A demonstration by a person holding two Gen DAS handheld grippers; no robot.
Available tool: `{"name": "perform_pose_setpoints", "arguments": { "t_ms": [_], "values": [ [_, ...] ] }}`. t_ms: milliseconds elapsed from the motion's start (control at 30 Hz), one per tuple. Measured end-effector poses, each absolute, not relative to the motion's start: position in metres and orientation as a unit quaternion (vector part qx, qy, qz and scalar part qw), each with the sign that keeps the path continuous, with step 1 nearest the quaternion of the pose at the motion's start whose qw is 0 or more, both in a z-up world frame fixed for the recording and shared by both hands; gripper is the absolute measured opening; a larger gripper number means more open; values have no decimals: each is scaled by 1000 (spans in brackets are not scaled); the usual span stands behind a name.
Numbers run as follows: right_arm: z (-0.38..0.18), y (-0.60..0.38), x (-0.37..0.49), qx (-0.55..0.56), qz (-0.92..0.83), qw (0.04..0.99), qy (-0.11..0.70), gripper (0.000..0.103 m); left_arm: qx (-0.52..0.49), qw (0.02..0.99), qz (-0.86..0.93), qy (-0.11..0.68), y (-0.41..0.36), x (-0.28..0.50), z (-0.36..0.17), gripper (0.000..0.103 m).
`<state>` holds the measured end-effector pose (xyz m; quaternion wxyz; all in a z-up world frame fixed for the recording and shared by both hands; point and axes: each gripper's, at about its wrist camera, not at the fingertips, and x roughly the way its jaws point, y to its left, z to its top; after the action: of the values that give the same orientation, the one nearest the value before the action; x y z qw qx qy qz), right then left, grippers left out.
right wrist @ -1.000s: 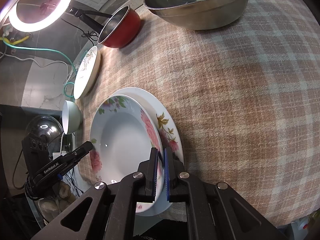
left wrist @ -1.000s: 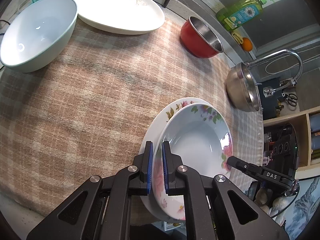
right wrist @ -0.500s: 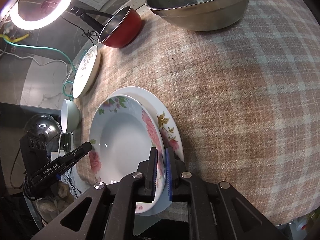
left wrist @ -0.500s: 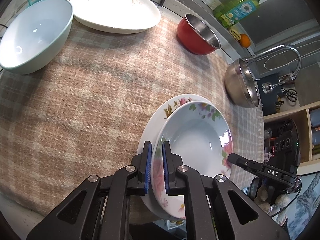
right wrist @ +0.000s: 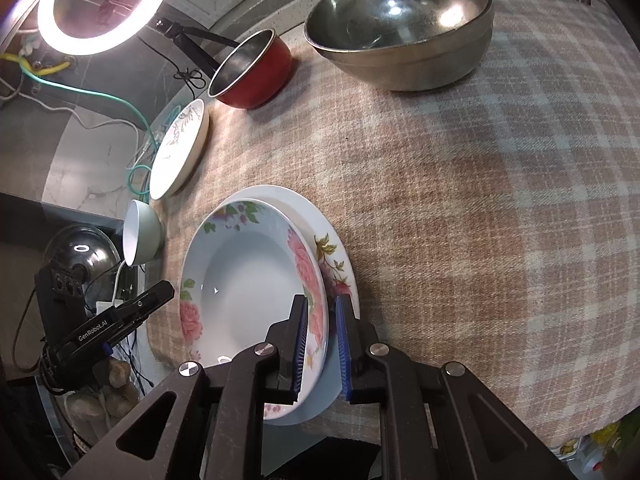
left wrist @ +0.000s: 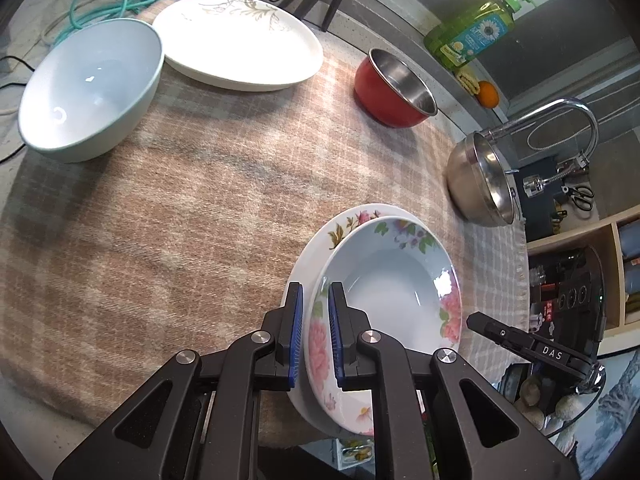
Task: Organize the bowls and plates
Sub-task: 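Hold the rose plate seated on the pink-flower plate, then open both grippers and lift them off the plate stack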
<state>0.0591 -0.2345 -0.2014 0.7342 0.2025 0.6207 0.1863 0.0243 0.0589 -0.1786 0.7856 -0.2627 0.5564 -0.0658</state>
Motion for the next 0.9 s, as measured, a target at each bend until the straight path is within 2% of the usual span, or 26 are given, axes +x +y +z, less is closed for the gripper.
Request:
{"name": "perform_pose_setpoints", "arguments": {
  "t_ms": [300, 433, 900],
  "values": [
    [-190, -235, 59, 197, 204, 743, 607, 14, -279, 795, -44, 536, 67, 12, -169, 11],
    [-188, -234, 59, 196, 213, 742, 604, 19, -287, 799, -27, 527, 72, 3, -167, 11],
    [-173, -225, 69, 186, 257, 748, 583, 19, -307, 816, 26, 489, 87, -22, -156, 11]
  ]
}}
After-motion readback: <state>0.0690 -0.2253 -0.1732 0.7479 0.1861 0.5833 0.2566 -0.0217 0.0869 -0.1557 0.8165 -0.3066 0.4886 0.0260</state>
